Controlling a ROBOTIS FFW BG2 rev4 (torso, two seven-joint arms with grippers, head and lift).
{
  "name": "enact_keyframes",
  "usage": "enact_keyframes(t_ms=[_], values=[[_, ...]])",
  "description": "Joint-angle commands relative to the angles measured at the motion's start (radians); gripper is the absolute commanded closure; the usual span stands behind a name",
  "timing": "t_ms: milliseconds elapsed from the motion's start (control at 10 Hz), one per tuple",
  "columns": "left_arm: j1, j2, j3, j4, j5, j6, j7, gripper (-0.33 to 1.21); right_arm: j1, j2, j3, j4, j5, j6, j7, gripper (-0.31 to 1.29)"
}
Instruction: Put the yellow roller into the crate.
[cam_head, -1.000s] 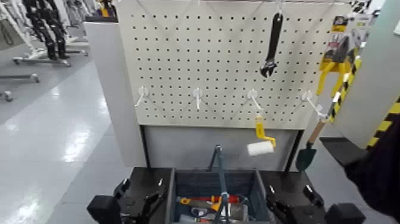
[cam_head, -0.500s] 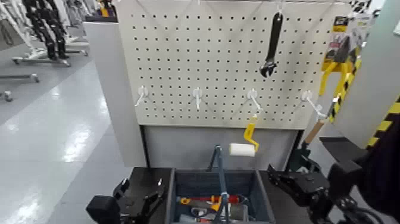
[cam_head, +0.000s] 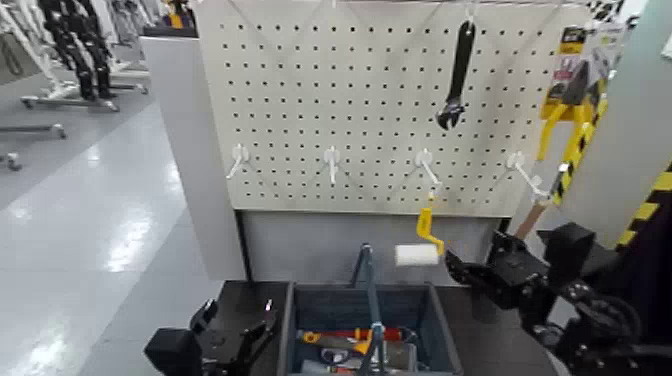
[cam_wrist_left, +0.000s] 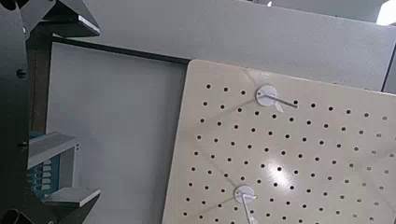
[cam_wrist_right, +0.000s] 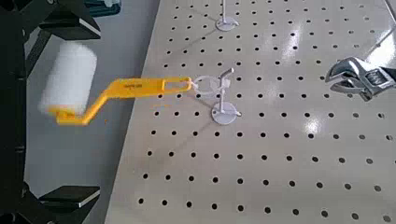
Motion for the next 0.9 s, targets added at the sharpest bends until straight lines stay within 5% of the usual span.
enact_keyframes(t_ms=[100, 900], values=[[-0.002, 0.0, 0.0, 0.0, 0.0, -0.002, 0.0, 0.1, -0.078, -0.037, 0.033, 0.067, -0.033, 0.017, 0.052, 0.13], [-0.006, -0.001, -0.005, 0.003, 0.0, -0.003, 0.0, 0.1, -0.305, -0.1, 0.157, 0.369, -0.102, -0.075, 0.217, 0.13]])
